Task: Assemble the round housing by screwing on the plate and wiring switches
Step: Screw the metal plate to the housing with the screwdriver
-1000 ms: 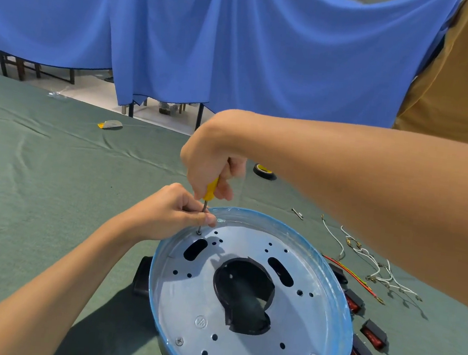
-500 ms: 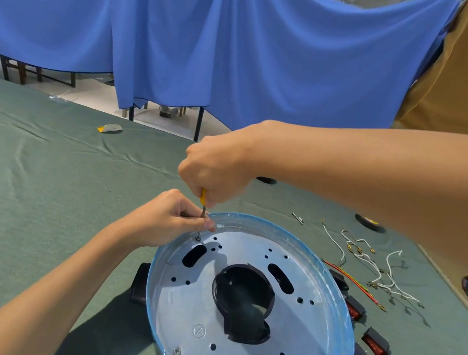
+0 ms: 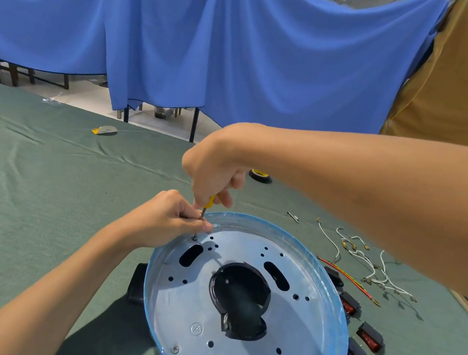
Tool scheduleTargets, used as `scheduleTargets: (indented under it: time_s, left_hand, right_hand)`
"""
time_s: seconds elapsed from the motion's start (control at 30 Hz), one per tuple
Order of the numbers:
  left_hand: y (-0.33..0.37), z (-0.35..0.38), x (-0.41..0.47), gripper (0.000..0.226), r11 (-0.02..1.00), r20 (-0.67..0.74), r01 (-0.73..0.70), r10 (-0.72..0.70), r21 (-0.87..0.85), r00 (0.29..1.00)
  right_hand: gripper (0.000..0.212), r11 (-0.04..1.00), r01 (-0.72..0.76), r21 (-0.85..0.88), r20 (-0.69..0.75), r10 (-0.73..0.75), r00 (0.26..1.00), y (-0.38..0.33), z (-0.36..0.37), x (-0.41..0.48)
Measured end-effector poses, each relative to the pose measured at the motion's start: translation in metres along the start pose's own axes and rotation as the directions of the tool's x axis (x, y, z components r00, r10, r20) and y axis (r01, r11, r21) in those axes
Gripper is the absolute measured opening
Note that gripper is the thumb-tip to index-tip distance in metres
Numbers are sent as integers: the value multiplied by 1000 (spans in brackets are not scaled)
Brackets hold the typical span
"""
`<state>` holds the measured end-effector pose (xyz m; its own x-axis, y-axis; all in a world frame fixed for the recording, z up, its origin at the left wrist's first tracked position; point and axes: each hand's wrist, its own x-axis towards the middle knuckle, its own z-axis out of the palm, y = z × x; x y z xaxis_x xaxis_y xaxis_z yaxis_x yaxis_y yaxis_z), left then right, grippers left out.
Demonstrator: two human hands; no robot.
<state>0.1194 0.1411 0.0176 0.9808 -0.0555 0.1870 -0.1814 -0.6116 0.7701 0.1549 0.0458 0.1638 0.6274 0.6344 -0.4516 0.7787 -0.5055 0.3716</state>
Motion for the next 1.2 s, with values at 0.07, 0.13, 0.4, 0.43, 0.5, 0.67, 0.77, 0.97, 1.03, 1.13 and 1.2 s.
scheduleTargets:
  time_s: [0.07,0.13,0.4,0.43,0.5,0.67,0.77,0.97,1.03,1.13,1.2]
  left_hand:
    - [-2,0,1,43,1000,-14,3,-3,7,1000]
    - [-2,-1,0,38,1000,-16,5,-5,6,1000]
    - [-8,4,0,49,996,-1,-14,14,-91,1000]
    - [-9,5,0,46,994,-12,-23,22,-104,1000]
    - [-9,7,1,29,990,-33,-28,24,-140,999]
    - [-3,7,-2,18,951,-157,-71,24,-300,987]
    - [2,7,-6,21,952,-248,-96,22,-290,969]
    - [8,4,-8,16,965,-248,-69,5,-252,969]
    - [9,5,-7,13,963,-237,-68,4,-263,972]
    - [8,6,-6,14,958,-239,-81,13,-276,971]
    - [6,5,-6,22,944,-243,-72,-9,-322,970]
  right_hand:
    - [23,985,101,-141,-114,-118,986,3,3,-8]
    - [10,935,185,-303,-212,-255,943,6,4,-14]
    - [35,976,167,-139,-195,-192,962,1,4,0]
    - [27,993,110,-31,-143,-113,983,1,3,3]
    - [21,986,-19,164,-37,25,999,2,2,6]
    - [28,971,-135,196,114,114,987,-5,2,7]
    - [18,970,-158,183,162,129,978,-8,-1,4]
    - [21,999,1,-49,-96,-6,995,-6,-4,-5]
    - [22,994,62,-88,-105,-71,992,-3,-5,-7]
    - [20,972,152,-177,-76,-167,983,-2,2,-8]
    - [11,957,183,-227,-149,-220,964,-2,8,-5]
